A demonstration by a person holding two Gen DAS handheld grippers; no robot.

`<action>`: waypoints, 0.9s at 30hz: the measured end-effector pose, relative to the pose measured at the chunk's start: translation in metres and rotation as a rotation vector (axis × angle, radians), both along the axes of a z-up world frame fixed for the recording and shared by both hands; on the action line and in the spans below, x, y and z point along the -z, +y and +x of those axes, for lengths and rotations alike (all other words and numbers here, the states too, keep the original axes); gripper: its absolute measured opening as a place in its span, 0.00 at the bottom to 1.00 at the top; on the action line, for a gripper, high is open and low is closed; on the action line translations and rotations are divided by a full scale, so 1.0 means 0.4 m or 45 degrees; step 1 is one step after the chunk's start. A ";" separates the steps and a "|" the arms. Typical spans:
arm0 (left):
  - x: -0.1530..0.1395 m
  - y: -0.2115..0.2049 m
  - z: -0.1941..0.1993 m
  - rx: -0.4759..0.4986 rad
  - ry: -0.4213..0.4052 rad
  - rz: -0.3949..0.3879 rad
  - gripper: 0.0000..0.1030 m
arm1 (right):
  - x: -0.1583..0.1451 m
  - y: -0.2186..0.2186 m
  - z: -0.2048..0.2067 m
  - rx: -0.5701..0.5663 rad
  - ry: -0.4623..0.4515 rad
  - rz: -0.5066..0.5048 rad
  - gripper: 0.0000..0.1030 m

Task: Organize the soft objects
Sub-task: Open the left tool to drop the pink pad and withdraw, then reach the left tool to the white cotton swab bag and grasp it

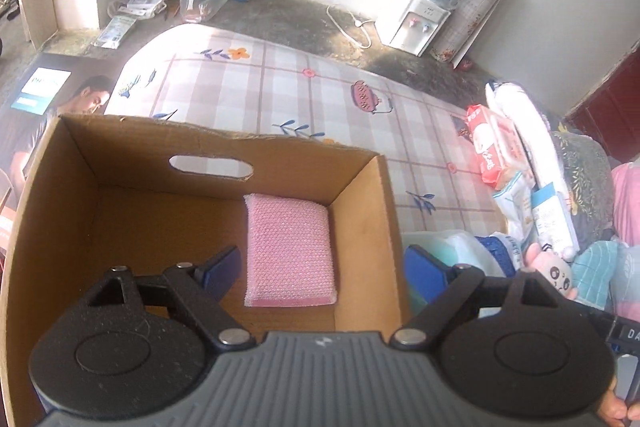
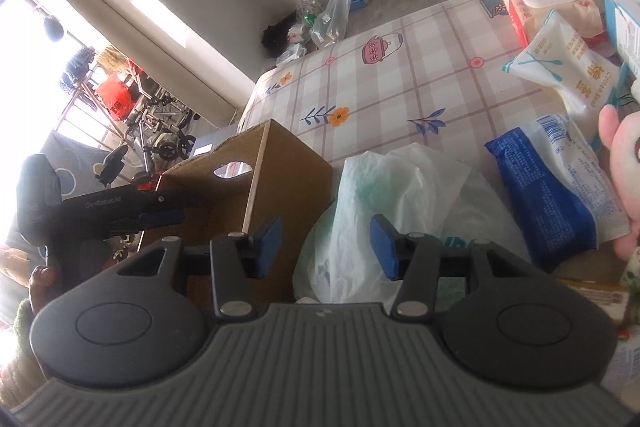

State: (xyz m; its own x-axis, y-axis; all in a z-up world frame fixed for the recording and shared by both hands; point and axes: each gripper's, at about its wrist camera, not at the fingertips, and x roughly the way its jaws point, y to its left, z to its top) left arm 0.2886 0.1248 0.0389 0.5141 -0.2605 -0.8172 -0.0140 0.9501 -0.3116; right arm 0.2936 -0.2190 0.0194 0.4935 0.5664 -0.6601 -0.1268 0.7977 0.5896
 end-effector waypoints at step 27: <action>0.202 -0.742 0.330 0.423 0.162 -0.065 0.60 | 0.139 -0.417 0.429 0.191 0.158 -0.235 0.47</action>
